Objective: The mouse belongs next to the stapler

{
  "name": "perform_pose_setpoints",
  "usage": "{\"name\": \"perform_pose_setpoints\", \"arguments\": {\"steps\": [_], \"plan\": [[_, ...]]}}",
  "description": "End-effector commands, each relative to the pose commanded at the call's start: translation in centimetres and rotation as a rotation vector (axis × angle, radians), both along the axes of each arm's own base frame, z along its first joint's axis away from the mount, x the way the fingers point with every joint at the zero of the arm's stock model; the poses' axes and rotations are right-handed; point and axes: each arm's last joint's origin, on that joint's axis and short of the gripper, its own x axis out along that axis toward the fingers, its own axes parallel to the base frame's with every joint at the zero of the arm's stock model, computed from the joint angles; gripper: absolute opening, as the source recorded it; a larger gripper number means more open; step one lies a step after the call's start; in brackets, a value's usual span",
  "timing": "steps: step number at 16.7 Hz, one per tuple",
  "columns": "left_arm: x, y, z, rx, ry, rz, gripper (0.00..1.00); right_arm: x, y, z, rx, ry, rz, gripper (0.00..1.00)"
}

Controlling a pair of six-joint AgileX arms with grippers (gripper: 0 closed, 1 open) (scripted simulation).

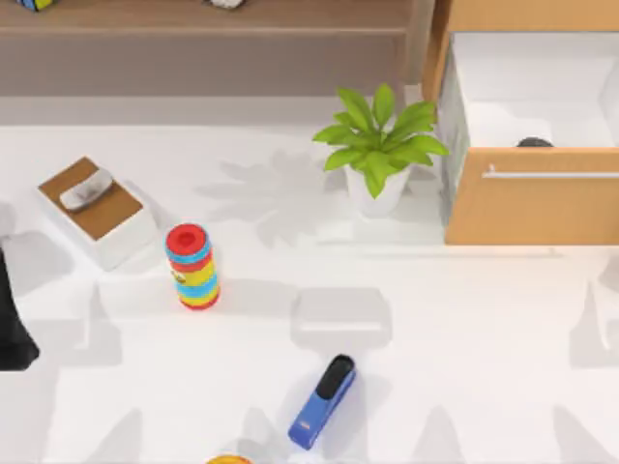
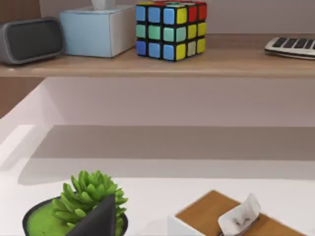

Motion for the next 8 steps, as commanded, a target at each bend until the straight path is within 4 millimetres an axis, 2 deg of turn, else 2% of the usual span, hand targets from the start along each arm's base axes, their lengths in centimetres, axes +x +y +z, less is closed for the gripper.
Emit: {"name": "perform_pose_setpoints", "arguments": {"steps": [4, 8], "plan": [[0.0, 0.0, 0.0, 0.000, 0.000, 0.000, 1.00, 0.0, 0.0, 0.5, 0.005, 0.016, 0.007, 1.00], [0.0, 0.0, 0.0, 0.000, 0.000, 0.000, 1.00, 0.3, 0.3, 3.7, 0.034, 0.117, 0.035, 1.00]]}}
